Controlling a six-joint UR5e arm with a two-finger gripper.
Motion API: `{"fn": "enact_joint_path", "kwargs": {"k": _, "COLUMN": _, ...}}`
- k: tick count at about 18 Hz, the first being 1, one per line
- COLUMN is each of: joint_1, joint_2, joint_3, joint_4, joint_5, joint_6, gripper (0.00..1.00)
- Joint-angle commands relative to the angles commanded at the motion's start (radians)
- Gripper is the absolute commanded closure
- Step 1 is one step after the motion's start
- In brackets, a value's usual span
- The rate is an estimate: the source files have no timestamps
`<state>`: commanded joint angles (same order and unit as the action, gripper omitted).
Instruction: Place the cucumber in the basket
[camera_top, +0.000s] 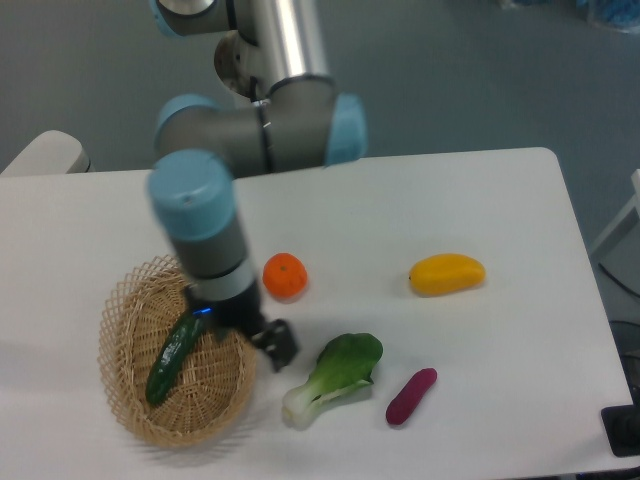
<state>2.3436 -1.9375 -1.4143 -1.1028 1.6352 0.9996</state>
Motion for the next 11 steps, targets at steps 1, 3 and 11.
{"fn": "enact_joint_path", "kwargs": {"k": 1, "joint_1": 0.026, "joint_2": 0.006, "joint_3": 0.002, "joint_4": -0.014, "joint_5": -0.005, "joint_6": 0.063, "gripper": 0.00}}
{"fn": "enact_joint_path", "kwargs": {"k": 3, "joint_1": 0.081, "joint_2": 0.014, "joint_3": 0.006, "joint_4": -0.046, "joint_5": -0.008, "joint_6": 0.179, "gripper": 0.00}}
{"fn": "enact_joint_path", "kwargs": {"k": 11, "joint_1": 0.230, "joint_2": 0.042, "joint_3": 0.002, "joint_4": -0.106, "joint_5": -0.009, "joint_6": 0.554, "gripper": 0.00}}
